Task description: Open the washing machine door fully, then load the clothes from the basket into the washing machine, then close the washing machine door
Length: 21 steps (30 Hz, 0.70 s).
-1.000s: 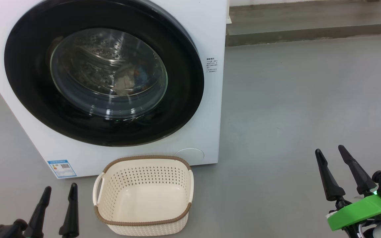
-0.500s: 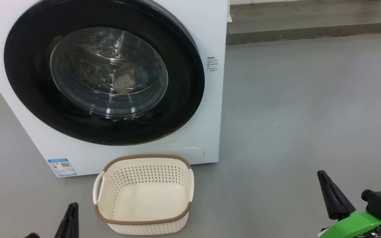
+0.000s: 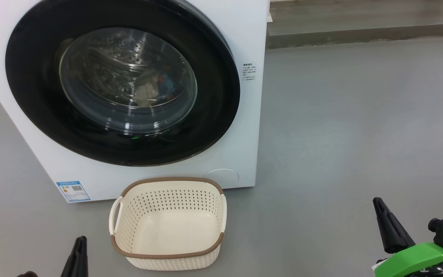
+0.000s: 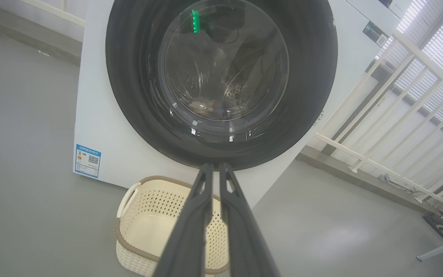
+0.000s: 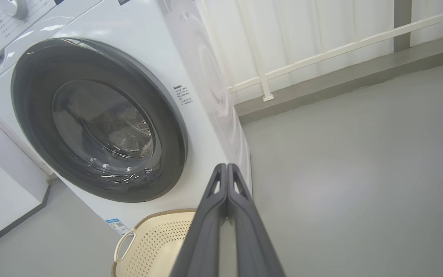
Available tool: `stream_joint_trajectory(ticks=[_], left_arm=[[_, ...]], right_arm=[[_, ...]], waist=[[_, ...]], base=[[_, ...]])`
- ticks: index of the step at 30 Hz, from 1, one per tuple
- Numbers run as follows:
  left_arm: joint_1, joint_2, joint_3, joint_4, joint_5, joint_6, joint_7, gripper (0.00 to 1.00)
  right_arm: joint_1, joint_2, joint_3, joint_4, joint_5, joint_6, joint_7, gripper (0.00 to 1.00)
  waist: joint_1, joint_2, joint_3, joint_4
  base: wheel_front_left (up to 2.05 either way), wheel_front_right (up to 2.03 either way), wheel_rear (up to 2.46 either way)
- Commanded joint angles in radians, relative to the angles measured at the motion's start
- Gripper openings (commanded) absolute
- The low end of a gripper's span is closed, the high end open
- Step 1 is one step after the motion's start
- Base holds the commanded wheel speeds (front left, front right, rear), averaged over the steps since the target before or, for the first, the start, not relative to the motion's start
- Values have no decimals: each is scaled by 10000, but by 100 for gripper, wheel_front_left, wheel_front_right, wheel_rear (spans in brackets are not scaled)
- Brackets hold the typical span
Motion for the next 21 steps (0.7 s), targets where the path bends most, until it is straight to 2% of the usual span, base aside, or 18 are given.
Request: stream_joint_trajectory(ticks=[1,21], left_arm=[[-411,76,196,-248,-240,5,87,0],[-606,-213,571,-286,-1876,6,675,0]], right_arm=[[-432,-132,-115,-240,327,-5,55,0],[-554,229,-556,-239,2115,-9,642,0]], waist=[[-1,0,10,8],[-1,0,160,107]], base=[[0,0,0],[0,0,0]])
